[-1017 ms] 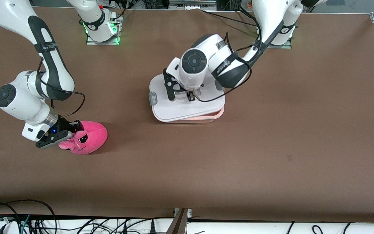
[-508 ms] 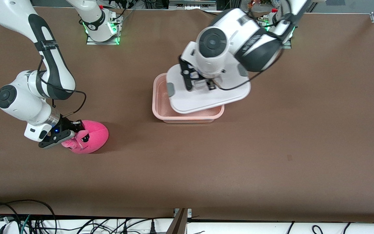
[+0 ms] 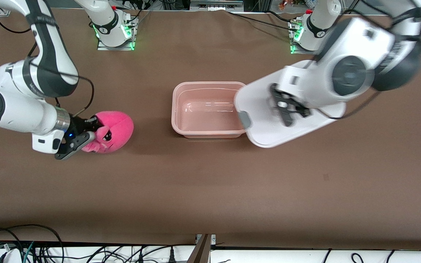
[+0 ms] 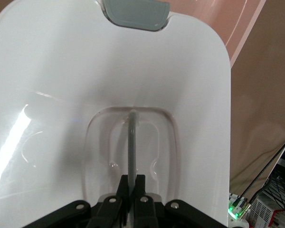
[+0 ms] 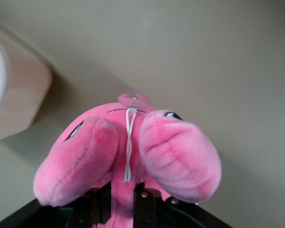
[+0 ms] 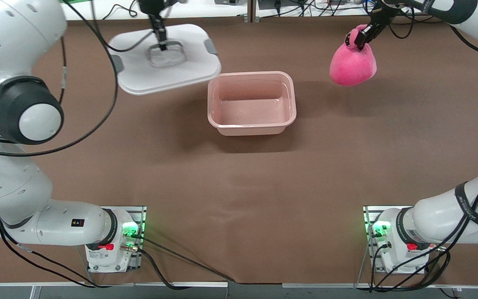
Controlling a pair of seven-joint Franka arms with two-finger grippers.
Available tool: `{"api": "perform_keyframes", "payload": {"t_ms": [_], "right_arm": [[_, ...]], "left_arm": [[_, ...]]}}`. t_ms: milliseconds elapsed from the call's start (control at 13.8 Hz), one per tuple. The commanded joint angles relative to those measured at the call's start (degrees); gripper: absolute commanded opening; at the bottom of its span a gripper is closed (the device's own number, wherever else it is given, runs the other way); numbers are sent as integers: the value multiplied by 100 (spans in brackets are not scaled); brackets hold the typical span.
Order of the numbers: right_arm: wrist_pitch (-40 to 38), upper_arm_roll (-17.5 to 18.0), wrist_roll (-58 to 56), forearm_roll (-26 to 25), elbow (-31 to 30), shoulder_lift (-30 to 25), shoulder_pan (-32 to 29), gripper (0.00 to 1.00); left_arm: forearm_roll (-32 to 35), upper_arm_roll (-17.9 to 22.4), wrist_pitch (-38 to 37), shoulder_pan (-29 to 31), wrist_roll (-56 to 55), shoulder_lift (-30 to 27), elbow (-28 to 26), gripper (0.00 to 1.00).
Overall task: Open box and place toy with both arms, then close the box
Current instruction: 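Set the lid aside with the left gripper while the right gripper carries the toy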
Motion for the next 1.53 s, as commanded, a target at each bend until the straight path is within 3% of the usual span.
{"api": "perform_keyframes", "payload": {"t_ms": [0,436,944,1017,1089,1162,1453], "right_arm": [[-491,544,-39,-322,388,65,42,0],[-967,678,145,-1596,529,73,1544,0],[-879,670,1699,-1984,582,301,2731,0],[-879,670,1997,-2063,652,398,2872,4],[-879,670,2305,-2142,765,486,3004,34],[-888,670,2490,-2160,949,582,3144,98],[-967,678,3790,-2117,1644,592,3496,100]], "left_arm": [[107,-48,-131,655,920,-134,-19,0],[388,5,-78,1000,1935,-11,-28,0],[397,5,-51,1035,1944,-11,-28,0],[397,5,-51,1044,1944,-11,-28,0],[397,5,-51,1035,1944,-11,-28,0],[397,5,-51,1035,1944,-11,-28,0],[406,5,-51,1035,1935,-11,-28,0]]}}
